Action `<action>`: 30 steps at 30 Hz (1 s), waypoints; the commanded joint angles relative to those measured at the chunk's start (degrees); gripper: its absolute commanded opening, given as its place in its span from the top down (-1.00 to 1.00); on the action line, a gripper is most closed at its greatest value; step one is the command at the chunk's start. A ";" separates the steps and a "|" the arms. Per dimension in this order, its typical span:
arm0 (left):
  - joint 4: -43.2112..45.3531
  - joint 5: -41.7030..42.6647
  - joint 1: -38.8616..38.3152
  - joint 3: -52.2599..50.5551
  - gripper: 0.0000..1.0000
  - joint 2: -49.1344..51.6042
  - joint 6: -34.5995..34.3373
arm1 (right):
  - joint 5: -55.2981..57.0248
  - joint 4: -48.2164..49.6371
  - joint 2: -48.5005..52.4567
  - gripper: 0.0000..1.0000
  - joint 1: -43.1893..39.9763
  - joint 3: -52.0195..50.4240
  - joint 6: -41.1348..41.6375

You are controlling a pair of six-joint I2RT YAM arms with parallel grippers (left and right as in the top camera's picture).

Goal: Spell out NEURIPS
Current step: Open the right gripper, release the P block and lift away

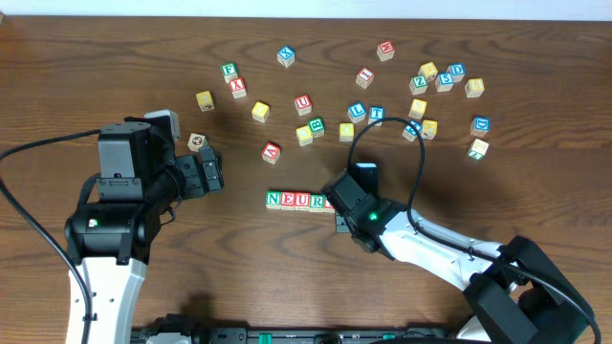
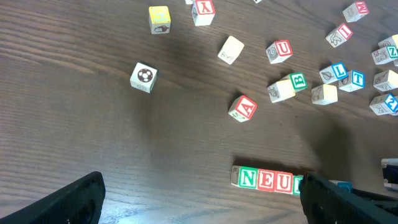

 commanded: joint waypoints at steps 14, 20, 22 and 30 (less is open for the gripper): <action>-0.17 0.70 0.33 1.60 -0.95 0.00 0.52 | 2.47 -1.88 -1.20 0.29 0.55 3.10 0.15; -0.17 0.70 0.33 1.60 -0.96 0.00 0.52 | 3.98 -2.89 -3.15 0.27 0.55 3.13 0.15; -0.17 0.70 0.33 1.60 -0.96 0.00 0.52 | 4.68 -3.43 -4.07 0.27 0.55 3.13 0.15; -0.17 0.70 0.33 1.60 -0.96 0.00 0.52 | 6.99 -4.59 -7.87 0.21 0.55 3.15 0.13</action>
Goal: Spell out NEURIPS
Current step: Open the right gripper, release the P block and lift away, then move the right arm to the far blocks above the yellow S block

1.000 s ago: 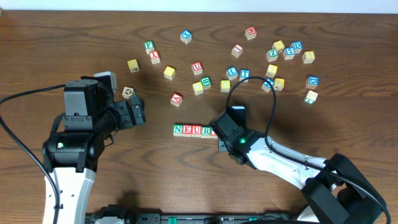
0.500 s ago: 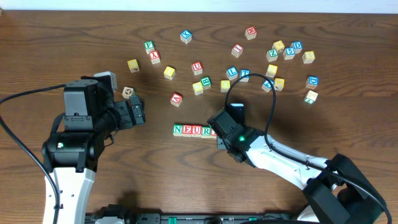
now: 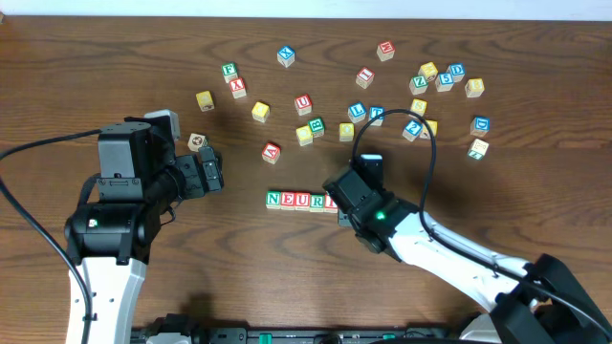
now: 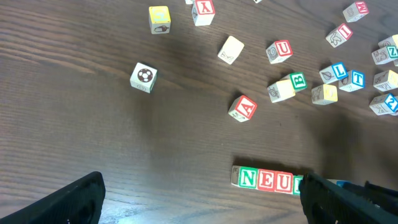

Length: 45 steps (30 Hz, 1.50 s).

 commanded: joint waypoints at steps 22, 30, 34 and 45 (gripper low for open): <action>-0.17 0.70 0.33 1.60 -0.96 0.00 0.52 | 4.76 -24.63 -6.19 -0.05 -9.20 21.86 0.17; -0.17 0.70 0.33 1.60 -0.96 0.00 0.52 | 0.87 -32.81 -4.76 -0.08 -17.18 31.04 -0.31; -0.17 0.70 0.33 1.60 -0.96 0.00 0.52 | -1.77 -34.62 -1.09 -0.12 -21.09 34.80 -2.40; -0.17 0.70 0.33 1.60 -0.96 0.00 0.52 | -5.92 -46.38 21.73 -0.41 -26.05 60.52 -9.75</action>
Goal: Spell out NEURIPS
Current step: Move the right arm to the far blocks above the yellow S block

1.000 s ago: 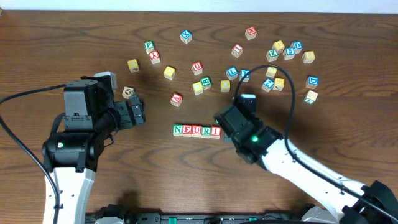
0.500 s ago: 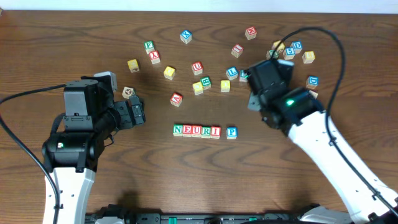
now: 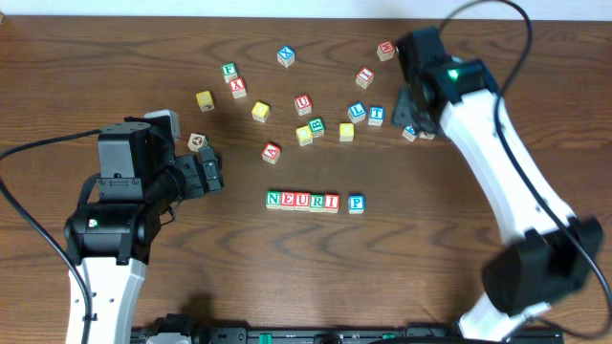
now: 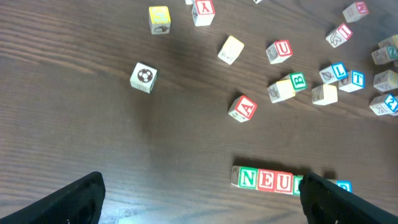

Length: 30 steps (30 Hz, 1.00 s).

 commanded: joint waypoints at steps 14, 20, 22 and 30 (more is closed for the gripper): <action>-0.20 0.70 0.33 1.60 -0.96 0.00 0.52 | -8.28 -7.32 24.33 -0.52 -7.74 28.76 -7.82; -0.20 0.70 0.33 1.60 -0.96 0.00 0.52 | -8.48 -6.64 26.34 -0.58 -10.03 28.74 -10.80; -0.20 0.70 0.33 1.60 -0.96 0.00 0.52 | -8.48 -5.86 26.86 -0.58 -10.56 28.74 -11.65; -0.20 0.70 0.33 1.60 -0.96 0.00 0.52 | -8.04 -3.76 29.09 -0.56 -11.37 28.68 -12.22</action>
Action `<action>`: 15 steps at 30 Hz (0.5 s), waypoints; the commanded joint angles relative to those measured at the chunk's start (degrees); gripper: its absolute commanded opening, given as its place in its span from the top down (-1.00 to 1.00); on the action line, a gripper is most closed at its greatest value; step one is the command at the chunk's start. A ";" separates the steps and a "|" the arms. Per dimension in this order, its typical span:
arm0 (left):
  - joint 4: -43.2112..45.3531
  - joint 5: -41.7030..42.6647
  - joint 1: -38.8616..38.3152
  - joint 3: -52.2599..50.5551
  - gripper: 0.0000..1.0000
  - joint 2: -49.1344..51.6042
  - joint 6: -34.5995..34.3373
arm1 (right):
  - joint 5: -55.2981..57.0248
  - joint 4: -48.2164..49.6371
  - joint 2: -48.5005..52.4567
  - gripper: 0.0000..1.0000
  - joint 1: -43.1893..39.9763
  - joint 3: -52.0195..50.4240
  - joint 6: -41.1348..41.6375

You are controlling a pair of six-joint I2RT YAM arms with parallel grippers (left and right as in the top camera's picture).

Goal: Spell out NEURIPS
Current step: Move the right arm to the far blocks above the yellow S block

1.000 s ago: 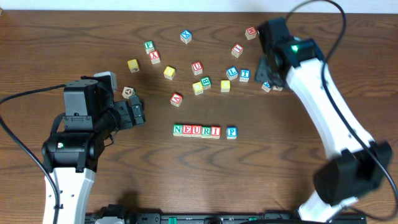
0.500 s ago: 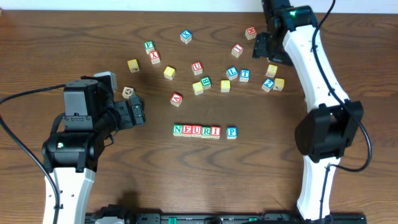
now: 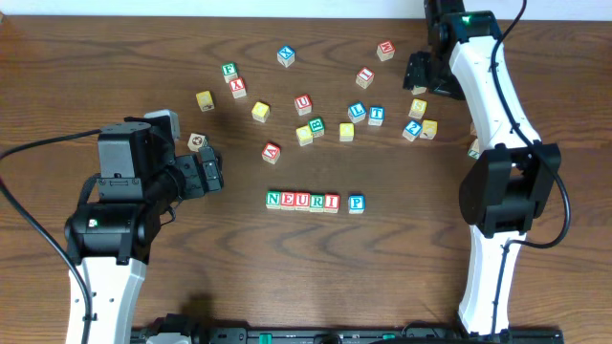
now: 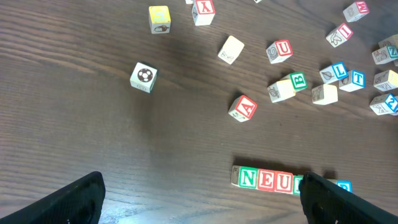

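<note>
A row of blocks reading NEURI [image 3: 302,201] lies at the table's middle front, and a blue P block [image 3: 356,203] sits a small gap to its right. The left wrist view shows the row's N, E, U [image 4: 267,179]; the rest is behind one of my fingers [image 4: 339,199]. My left gripper [image 3: 212,172] [image 4: 202,205] hovers open and empty, left of the row. My right gripper [image 3: 419,73] is at the far right, low over the loose blocks; its jaws are too dark to read.
Loose letter blocks are scattered across the back half: a red A [image 3: 272,151], U [image 3: 302,102], green B [image 3: 316,125], blue L [image 3: 357,111] and T [image 3: 377,115], a soccer-ball block [image 3: 197,142]. The right arm [image 3: 488,105] runs down the right side.
My right gripper has moved a little farther back over the far-right blocks, and its arm now runs along the table's right side. The row, the P block and the left arm are unchanged.
At first my right gripper was low at the row's right end, with only NEUR showing, and it stayed there a second later. Then it was away at the back right, the row read NEURI with P just apart. Now it is farther back.
</note>
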 commanded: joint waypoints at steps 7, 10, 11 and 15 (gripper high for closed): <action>-0.17 0.70 0.33 1.60 -0.96 0.00 0.52 | 0.09 0.70 6.10 -0.50 -0.17 1.18 -1.03; -0.17 0.70 0.33 1.60 -0.95 0.00 0.52 | 0.07 1.05 7.34 -0.47 0.09 1.18 -0.55; -0.17 0.70 0.33 1.60 -0.96 0.00 0.52 | 0.09 1.25 7.69 -0.46 0.20 1.18 -0.50; -0.17 0.70 0.33 1.60 -0.96 0.00 0.52 | 0.11 2.21 7.98 -0.42 0.28 1.16 -0.13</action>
